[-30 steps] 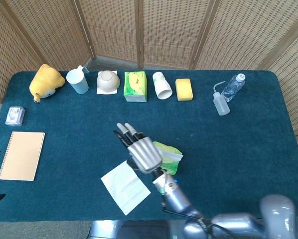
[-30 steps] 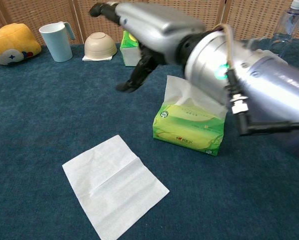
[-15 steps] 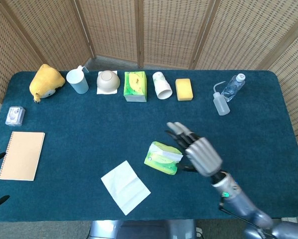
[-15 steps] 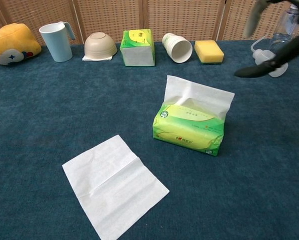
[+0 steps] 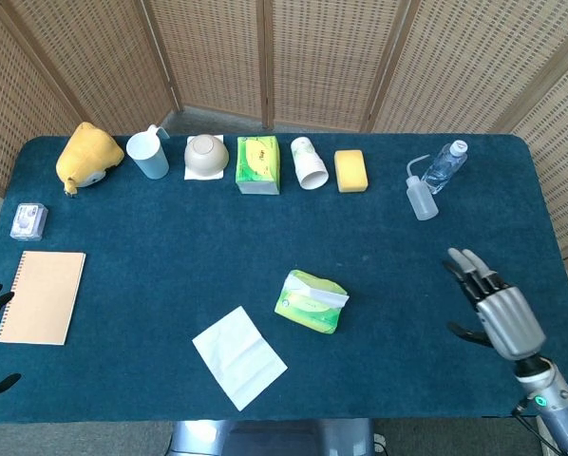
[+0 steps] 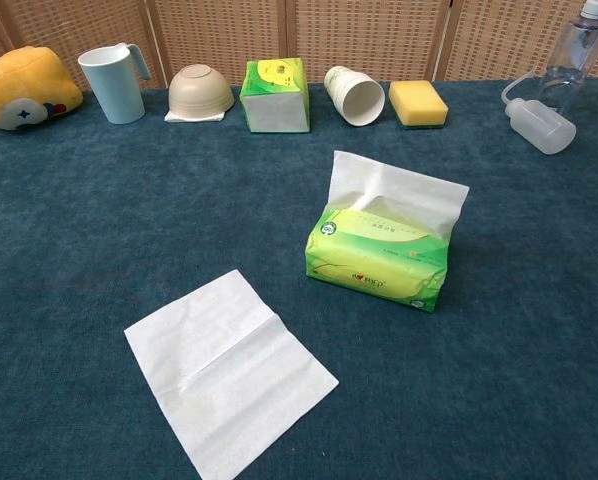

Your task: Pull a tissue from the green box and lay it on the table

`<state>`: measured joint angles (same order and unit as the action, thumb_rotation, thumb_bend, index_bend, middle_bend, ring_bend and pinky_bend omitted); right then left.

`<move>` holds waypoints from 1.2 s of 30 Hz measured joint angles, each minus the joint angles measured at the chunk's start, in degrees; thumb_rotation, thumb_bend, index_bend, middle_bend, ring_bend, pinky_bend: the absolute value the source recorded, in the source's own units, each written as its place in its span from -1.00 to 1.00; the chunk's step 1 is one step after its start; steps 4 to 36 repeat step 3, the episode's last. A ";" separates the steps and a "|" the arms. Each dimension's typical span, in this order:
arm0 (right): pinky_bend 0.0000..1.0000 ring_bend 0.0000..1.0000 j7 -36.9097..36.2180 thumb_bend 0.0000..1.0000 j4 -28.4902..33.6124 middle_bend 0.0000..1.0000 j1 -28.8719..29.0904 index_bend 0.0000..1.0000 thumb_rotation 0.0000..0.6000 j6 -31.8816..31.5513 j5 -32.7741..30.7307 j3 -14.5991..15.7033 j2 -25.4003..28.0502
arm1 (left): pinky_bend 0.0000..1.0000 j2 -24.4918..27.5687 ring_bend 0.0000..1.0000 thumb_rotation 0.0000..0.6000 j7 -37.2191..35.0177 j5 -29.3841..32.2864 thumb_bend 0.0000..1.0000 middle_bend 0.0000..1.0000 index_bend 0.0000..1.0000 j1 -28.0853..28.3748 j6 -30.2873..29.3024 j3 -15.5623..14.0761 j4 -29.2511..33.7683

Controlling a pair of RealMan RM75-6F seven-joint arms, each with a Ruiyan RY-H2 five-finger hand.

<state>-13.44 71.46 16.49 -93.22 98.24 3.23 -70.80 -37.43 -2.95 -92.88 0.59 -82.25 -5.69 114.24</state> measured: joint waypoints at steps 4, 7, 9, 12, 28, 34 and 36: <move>-0.73 -1.00 2.27 -1.00 4.48 -1.00 -1.52 -1.00 1.00 0.56 -2.14 0.33 1.99 | -0.98 -0.29 -1.00 1.00 1.01 -0.19 -1.00 -1.00 -1.00 0.06 0.12 0.00 0.10; -0.73 -1.00 2.27 -1.00 4.48 -1.00 -1.52 -1.00 1.00 0.56 -2.14 0.33 1.99 | -0.98 -0.29 -1.00 1.00 1.01 -0.19 -1.00 -1.00 -1.00 0.06 0.12 0.00 0.10; -0.73 -1.00 2.27 -1.00 4.48 -1.00 -1.52 -1.00 1.00 0.56 -2.14 0.33 1.99 | -0.98 -0.29 -1.00 1.00 1.01 -0.19 -1.00 -1.00 -1.00 0.06 0.12 0.00 0.10; -0.73 -1.00 2.27 -1.00 4.48 -1.00 -1.52 -1.00 1.00 0.56 -2.14 0.33 1.99 | -0.98 -0.29 -1.00 1.00 1.01 -0.19 -1.00 -1.00 -1.00 0.06 0.12 0.00 0.10; -0.73 -1.00 2.27 -1.00 4.48 -1.00 -1.52 -1.00 1.00 0.56 -2.14 0.33 1.99 | -0.98 -0.29 -1.00 1.00 1.01 -0.19 -1.00 -1.00 -1.00 0.06 0.12 0.00 0.10; -0.73 -1.00 2.27 -1.00 4.48 -1.00 -1.52 -1.00 1.00 0.56 -2.14 0.33 1.99 | -0.98 -0.29 -1.00 1.00 1.01 -0.19 -1.00 -1.00 -1.00 0.06 0.12 0.00 0.10; -0.73 -1.00 2.27 -1.00 4.48 -1.00 -1.52 -1.00 1.00 0.56 -2.14 0.33 1.99 | -0.98 -0.29 -1.00 1.00 1.01 -0.19 -1.00 -1.00 -1.00 0.06 0.12 0.00 0.10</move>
